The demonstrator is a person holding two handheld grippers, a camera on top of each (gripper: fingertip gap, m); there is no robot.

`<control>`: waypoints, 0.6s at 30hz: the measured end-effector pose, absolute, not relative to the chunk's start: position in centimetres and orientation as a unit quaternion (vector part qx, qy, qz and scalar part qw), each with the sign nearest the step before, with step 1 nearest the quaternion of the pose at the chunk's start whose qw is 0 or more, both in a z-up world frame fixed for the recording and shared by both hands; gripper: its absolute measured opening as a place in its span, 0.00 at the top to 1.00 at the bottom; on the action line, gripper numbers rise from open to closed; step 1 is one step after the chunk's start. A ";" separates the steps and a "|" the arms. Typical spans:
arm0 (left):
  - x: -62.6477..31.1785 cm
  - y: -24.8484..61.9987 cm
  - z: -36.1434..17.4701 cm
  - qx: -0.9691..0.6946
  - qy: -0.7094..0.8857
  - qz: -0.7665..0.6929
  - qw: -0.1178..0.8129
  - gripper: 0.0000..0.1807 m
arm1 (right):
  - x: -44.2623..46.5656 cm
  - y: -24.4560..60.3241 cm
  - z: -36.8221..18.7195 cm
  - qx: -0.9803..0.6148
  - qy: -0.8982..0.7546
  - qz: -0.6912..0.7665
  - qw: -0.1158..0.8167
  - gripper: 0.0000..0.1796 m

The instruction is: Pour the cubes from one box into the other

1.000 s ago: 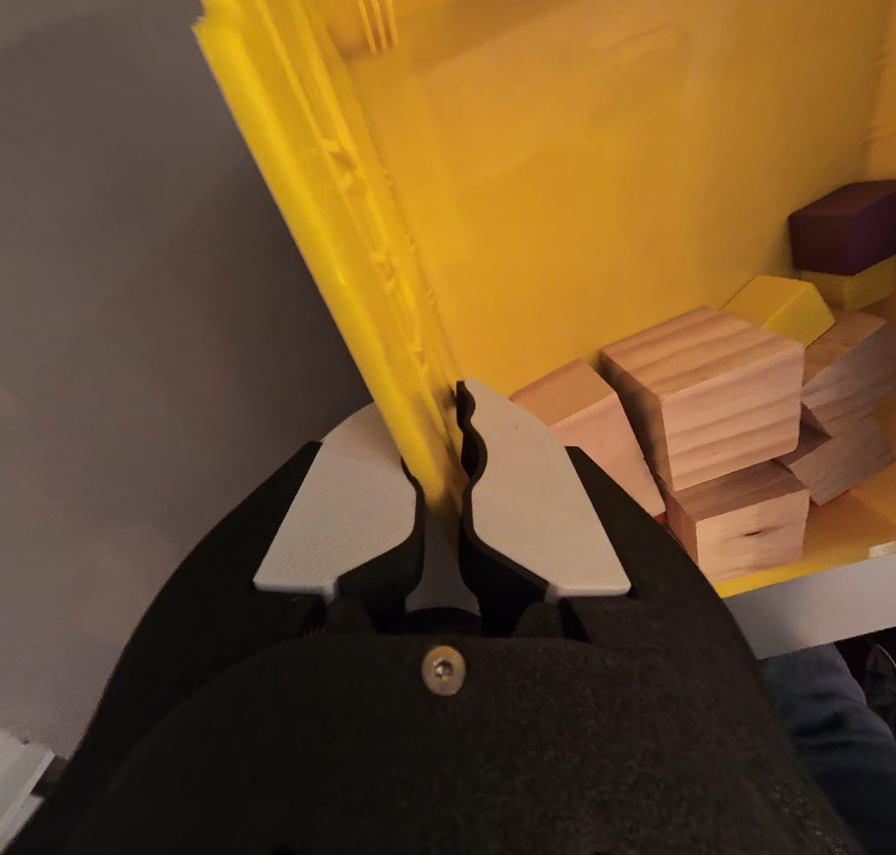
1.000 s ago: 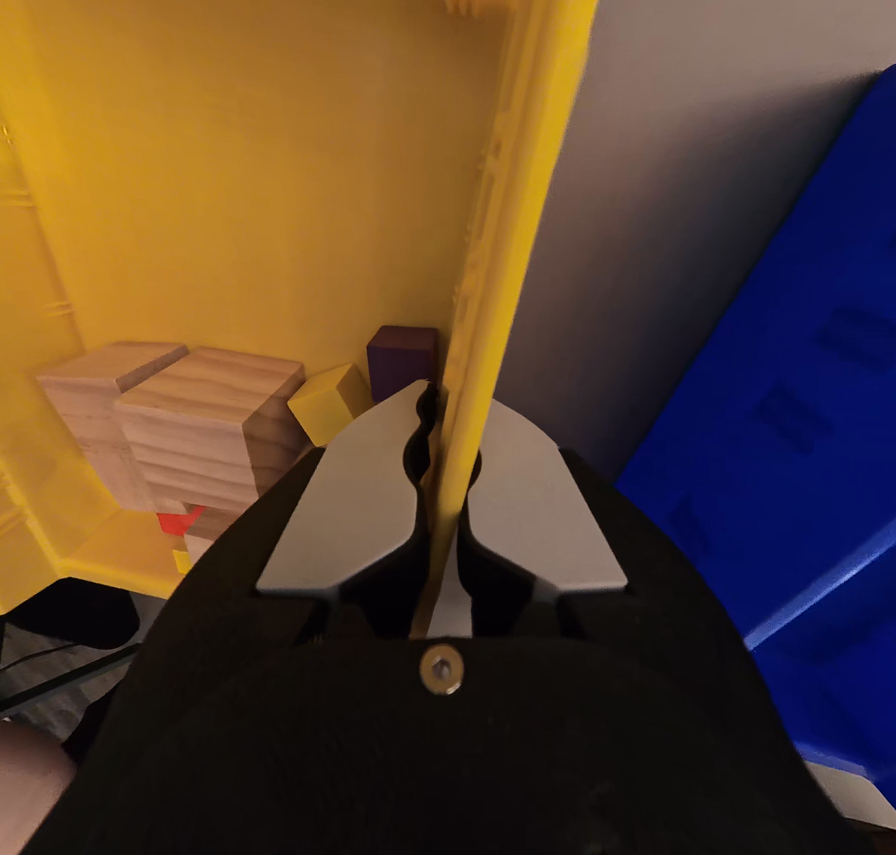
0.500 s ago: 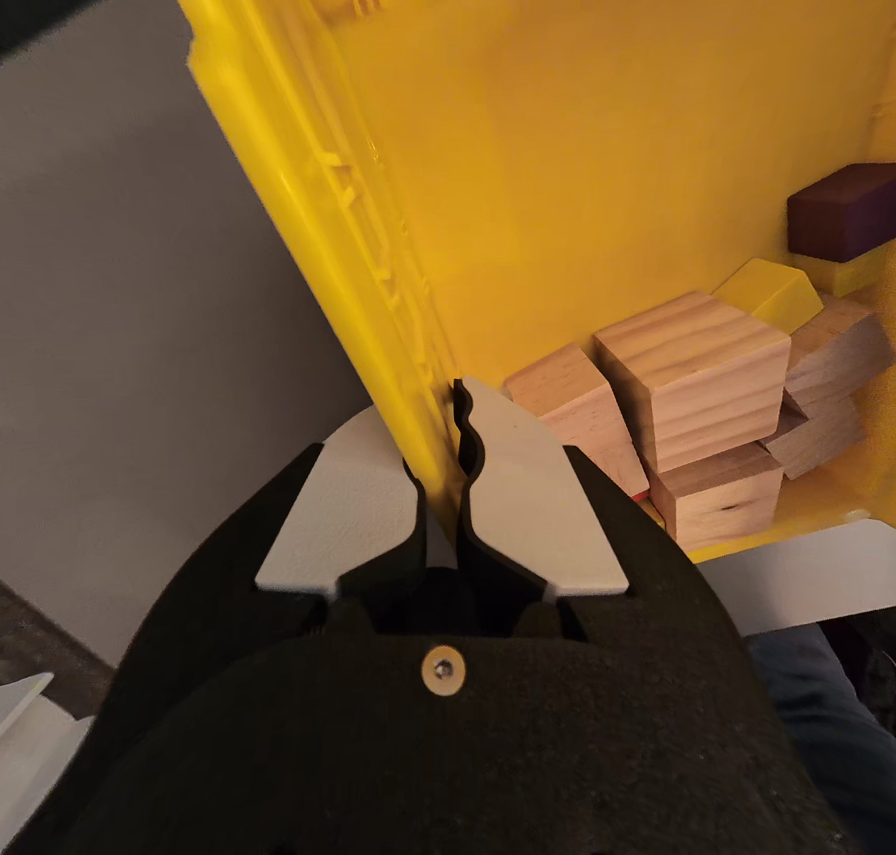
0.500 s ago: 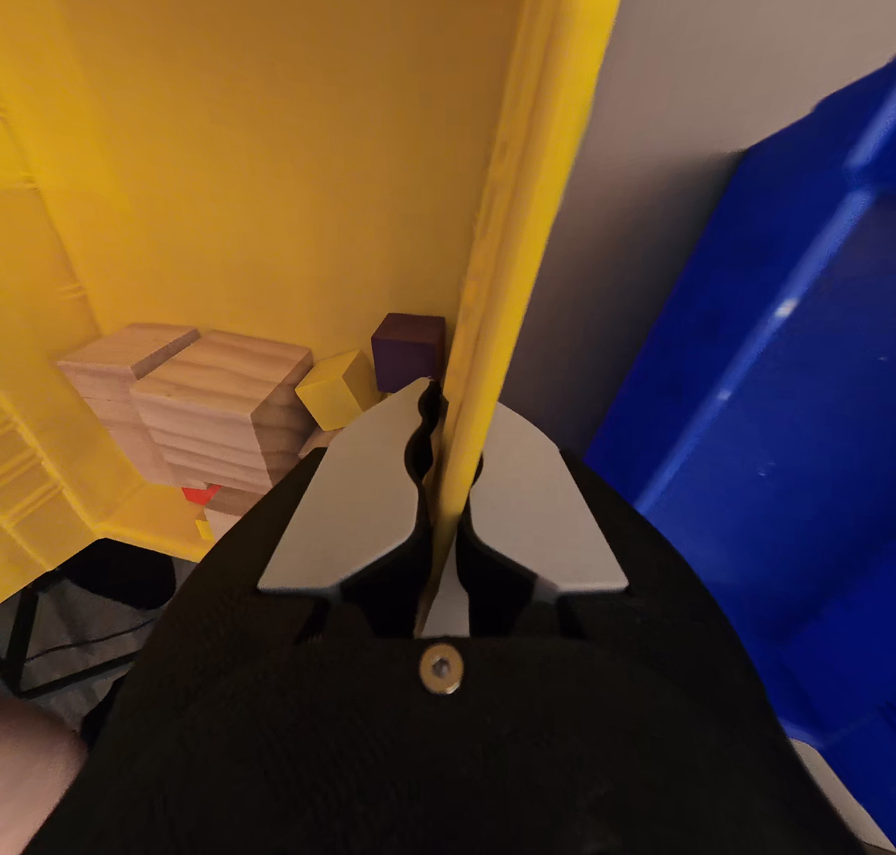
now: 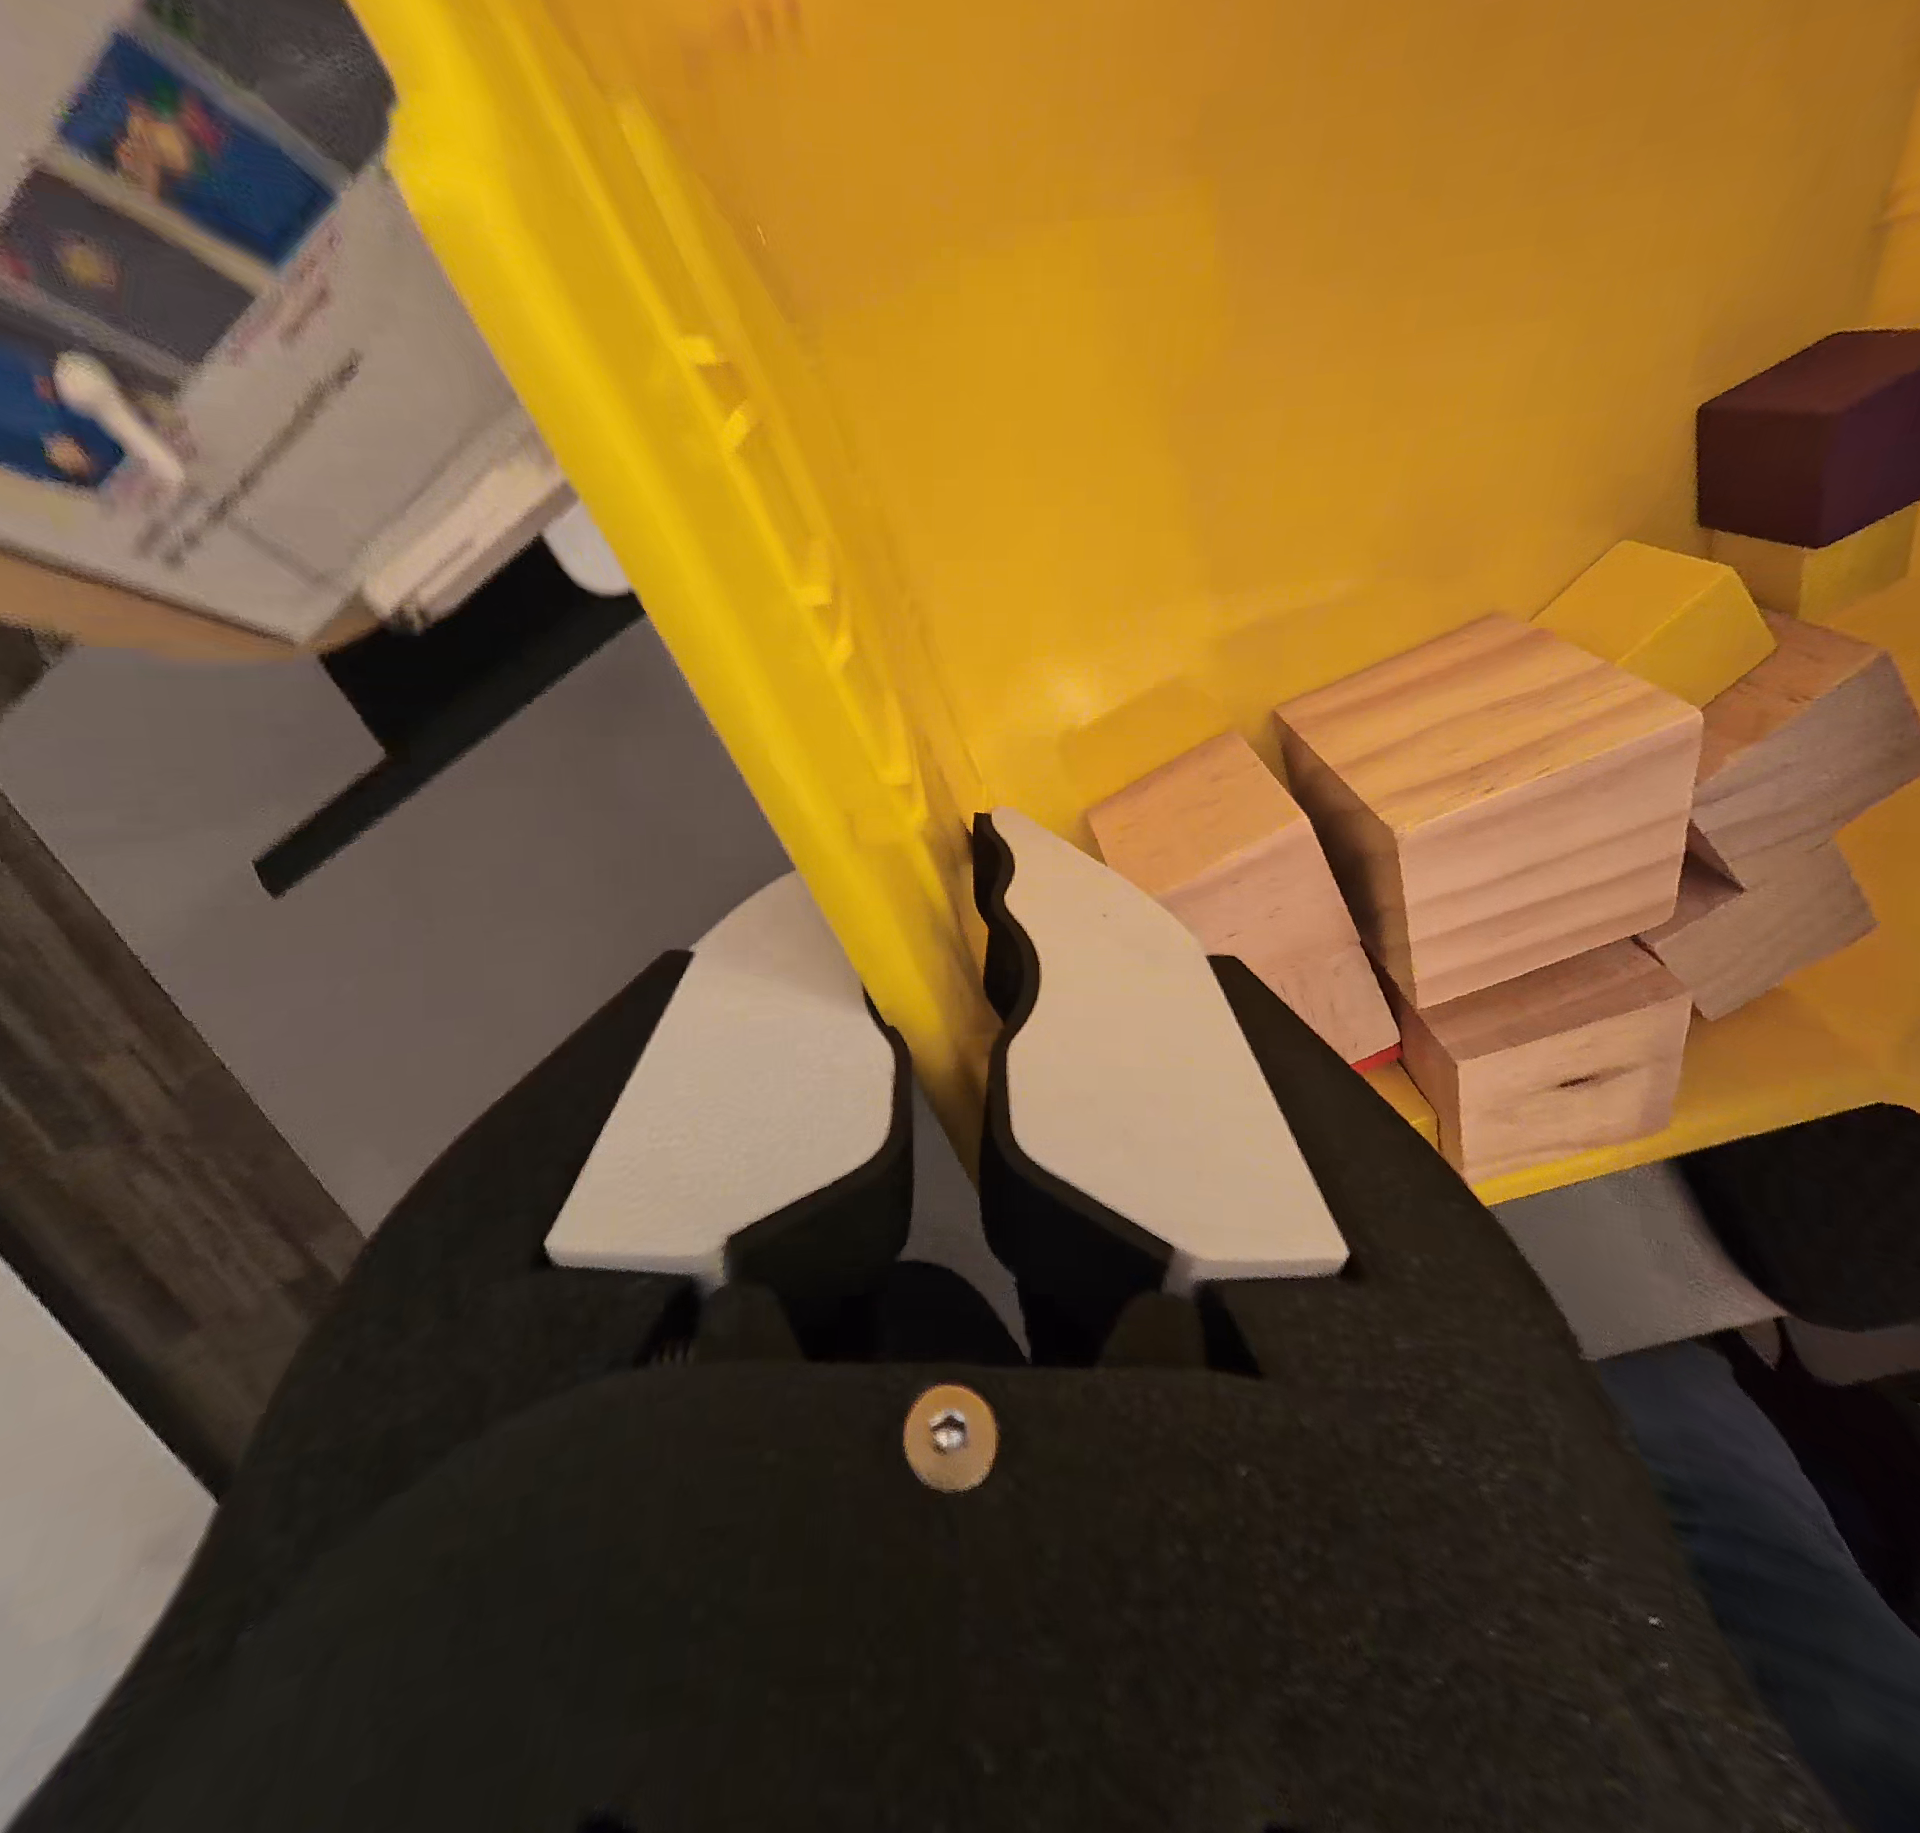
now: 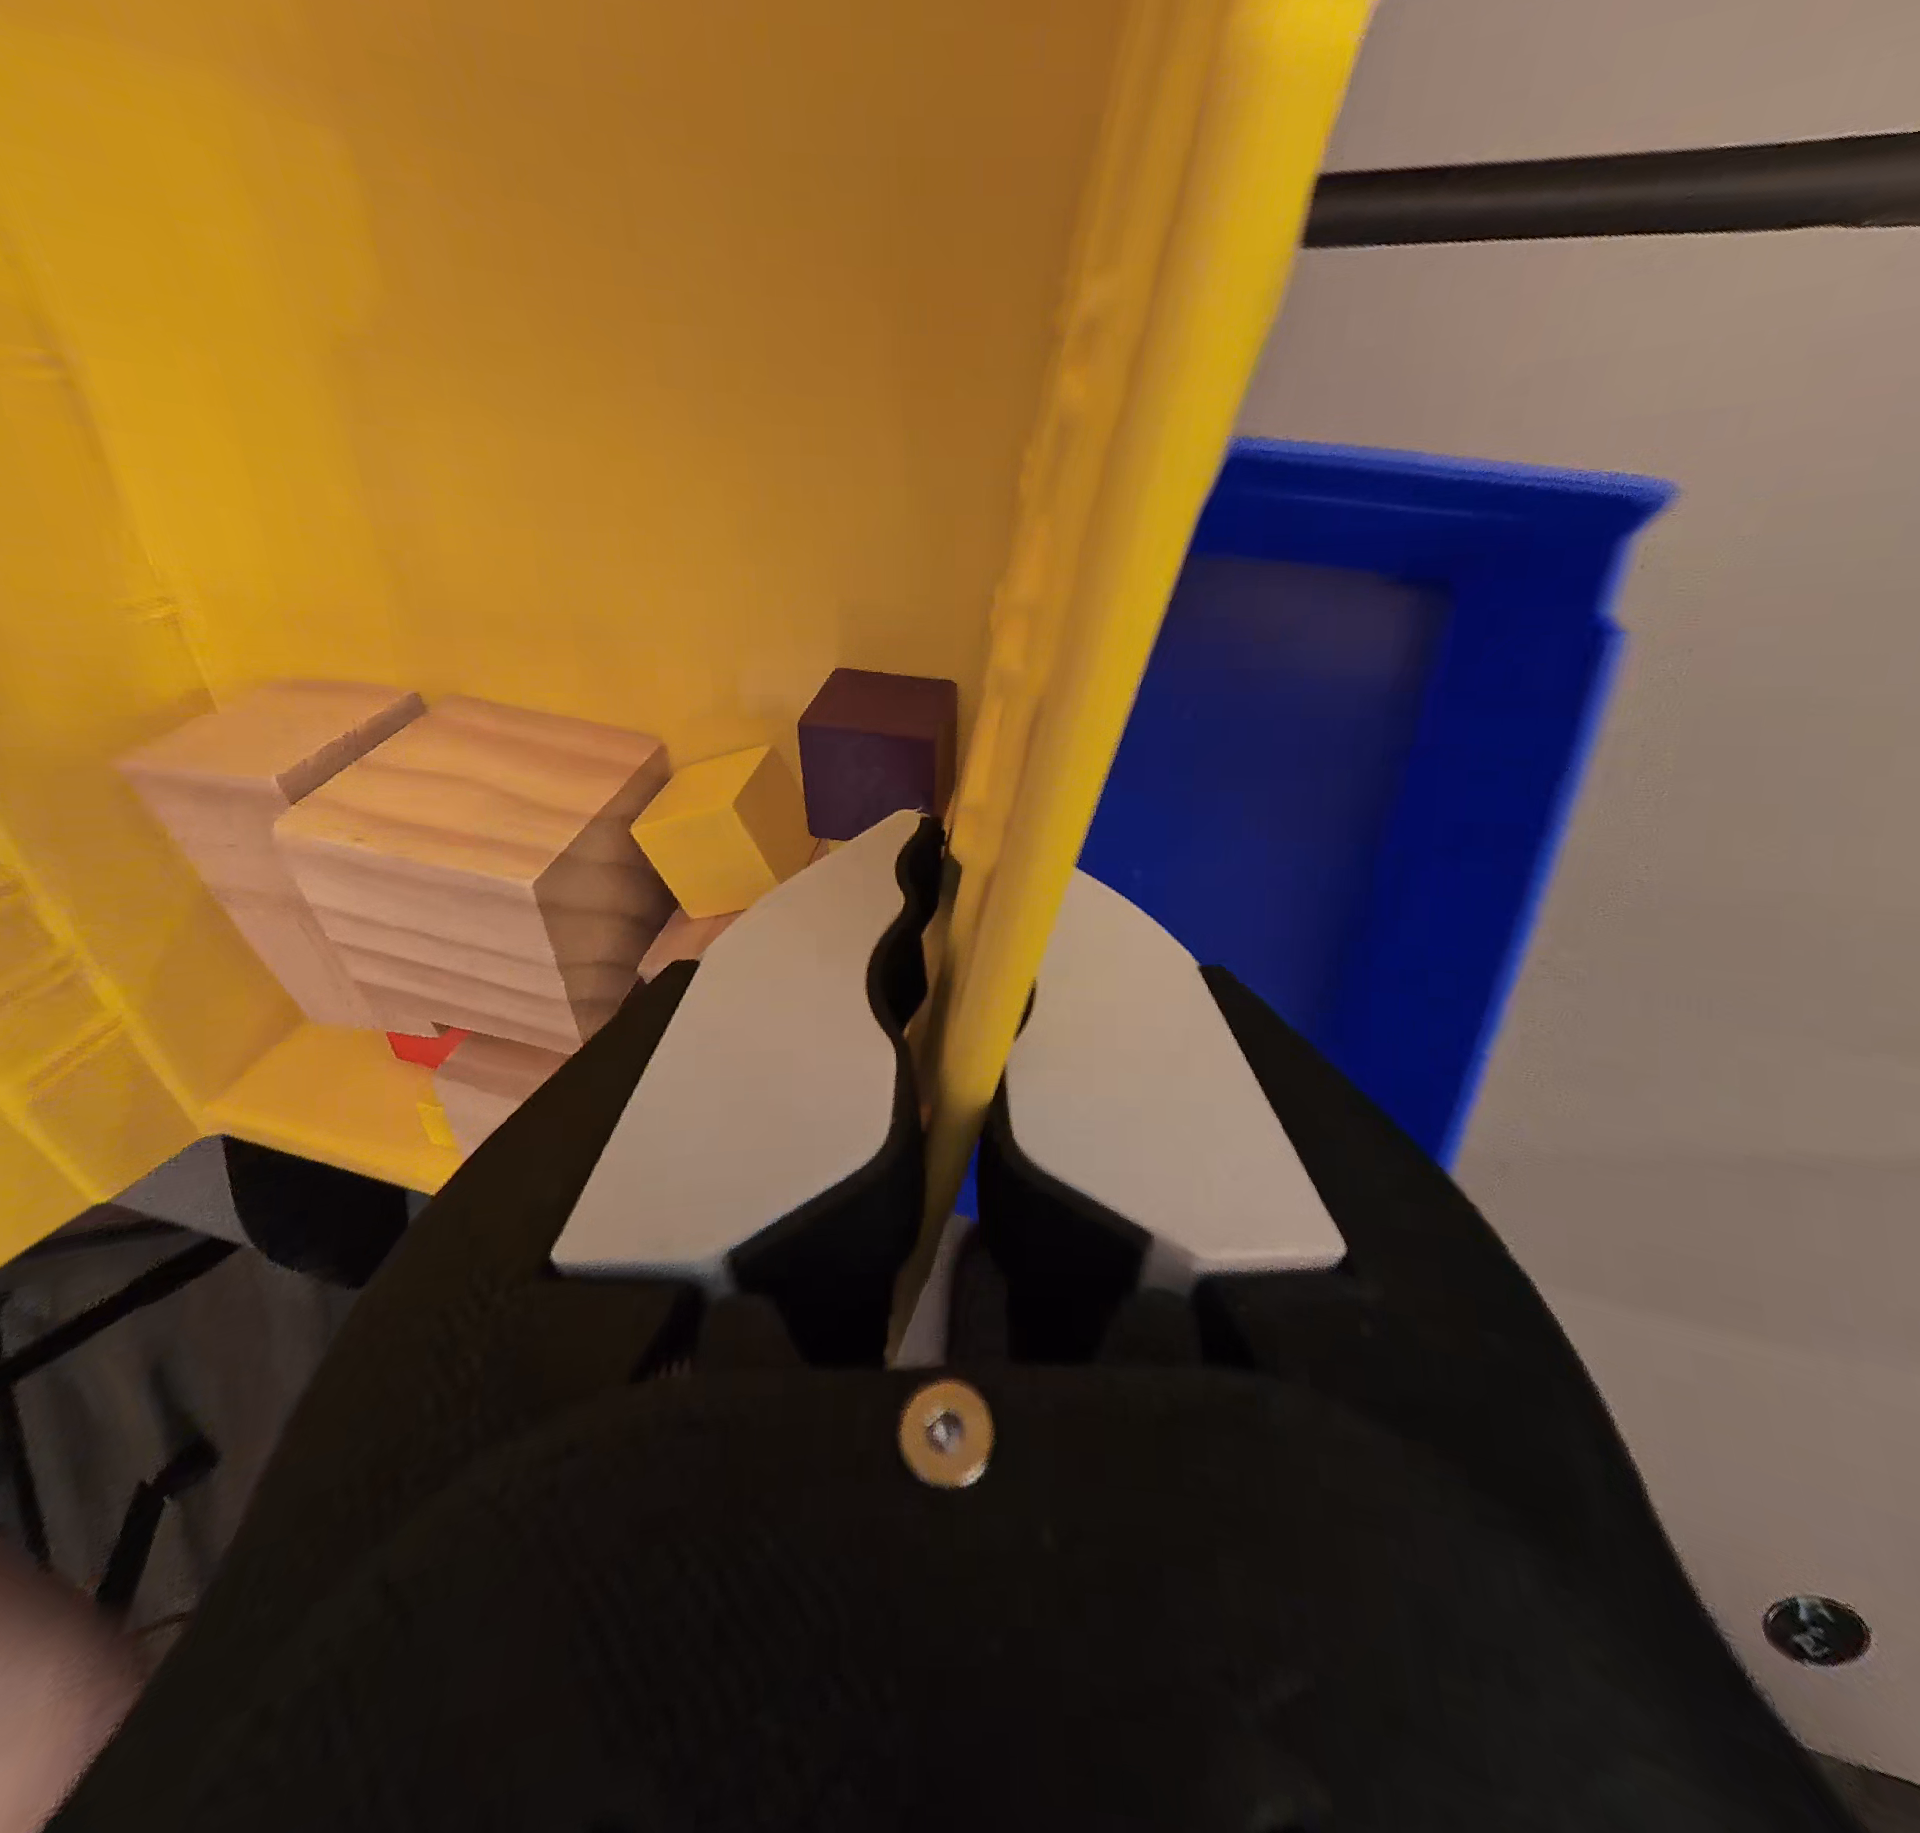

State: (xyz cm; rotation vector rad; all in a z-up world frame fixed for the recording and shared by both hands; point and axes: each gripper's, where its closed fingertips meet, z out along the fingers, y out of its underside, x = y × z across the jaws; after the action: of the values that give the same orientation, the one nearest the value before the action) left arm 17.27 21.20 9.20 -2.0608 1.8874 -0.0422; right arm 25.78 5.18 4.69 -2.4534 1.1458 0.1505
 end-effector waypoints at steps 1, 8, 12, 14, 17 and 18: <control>18.5 20.3 9.4 -0.717 0.673 -0.016 0.178 0.96 | 26.7 4.1 4.8 -0.880 0.418 0.051 0.221 0.97; 25.5 15.4 8.3 -0.663 0.705 -0.056 0.246 0.96 | 32.3 -1.3 3.0 -0.841 0.452 0.011 0.298 0.98; 27.5 14.2 7.8 -0.640 0.703 -0.080 0.300 0.96 | 34.1 -2.7 2.4 -0.824 0.446 -0.056 0.346 0.97; 27.6 13.9 8.3 -0.628 0.703 -0.080 0.324 0.96 | 34.1 -3.0 2.8 -0.816 0.441 -0.075 0.366 0.97; 27.0 13.3 9.4 -0.617 0.700 -0.087 0.349 0.96 | 33.5 -3.5 3.4 -0.805 0.431 -0.093 0.398 0.97; 26.8 12.9 9.8 -0.612 0.702 -0.087 0.355 0.96 | 33.4 -3.7 3.7 -0.801 0.429 -0.097 0.407 0.97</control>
State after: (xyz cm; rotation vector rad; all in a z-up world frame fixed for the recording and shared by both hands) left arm 26.77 12.91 9.78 -1.5812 1.8129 -0.2239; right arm 33.35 -3.72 3.67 -2.0185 1.0813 -0.2448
